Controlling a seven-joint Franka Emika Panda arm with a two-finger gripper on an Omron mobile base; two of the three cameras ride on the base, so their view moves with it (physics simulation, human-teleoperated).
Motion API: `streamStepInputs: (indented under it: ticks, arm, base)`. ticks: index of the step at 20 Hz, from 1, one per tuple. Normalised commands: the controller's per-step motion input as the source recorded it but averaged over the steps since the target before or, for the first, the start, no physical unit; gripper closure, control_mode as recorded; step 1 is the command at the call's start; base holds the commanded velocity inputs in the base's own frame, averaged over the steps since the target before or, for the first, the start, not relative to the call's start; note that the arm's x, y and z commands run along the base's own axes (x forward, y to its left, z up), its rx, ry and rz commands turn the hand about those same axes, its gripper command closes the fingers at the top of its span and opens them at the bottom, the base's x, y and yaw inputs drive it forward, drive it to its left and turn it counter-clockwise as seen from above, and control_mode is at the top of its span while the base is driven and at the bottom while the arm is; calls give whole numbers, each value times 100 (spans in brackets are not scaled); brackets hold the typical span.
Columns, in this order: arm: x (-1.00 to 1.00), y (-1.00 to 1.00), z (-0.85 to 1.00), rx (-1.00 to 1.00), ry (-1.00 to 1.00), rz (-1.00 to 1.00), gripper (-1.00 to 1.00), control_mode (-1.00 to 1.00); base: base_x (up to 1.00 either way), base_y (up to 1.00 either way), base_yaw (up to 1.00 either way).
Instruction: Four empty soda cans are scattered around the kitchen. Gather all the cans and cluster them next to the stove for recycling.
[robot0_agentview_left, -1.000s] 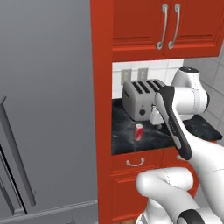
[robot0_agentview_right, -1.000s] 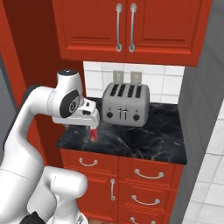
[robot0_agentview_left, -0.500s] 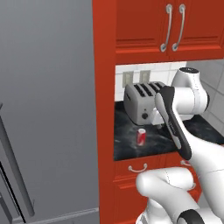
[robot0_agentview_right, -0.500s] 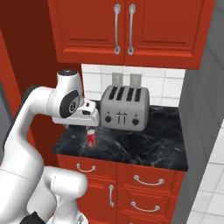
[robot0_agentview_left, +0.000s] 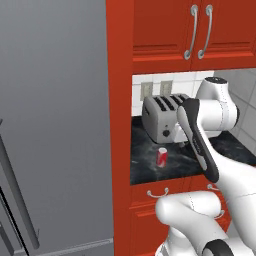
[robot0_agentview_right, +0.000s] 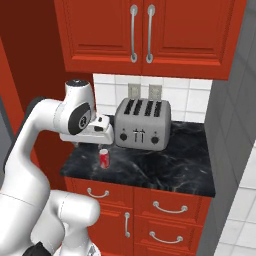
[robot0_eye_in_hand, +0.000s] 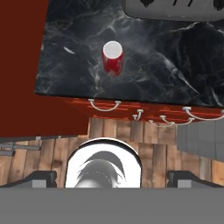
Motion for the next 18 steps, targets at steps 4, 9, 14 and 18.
streamStepInputs:
  ticks: [4,9,14,18]
  arm:
    - [18,5,-16,0,0,0,-100,-100]
    - [35,15,-27,0,2,0,-100,-100]
    - [31,11,-27,0,0,0,-100,-100]
    - [38,1,-26,0,0,0,-100,-100]
  base:
    - [20,6,0]
    - [0,0,0]
    - [0,0,0]
    - [0,0,0]
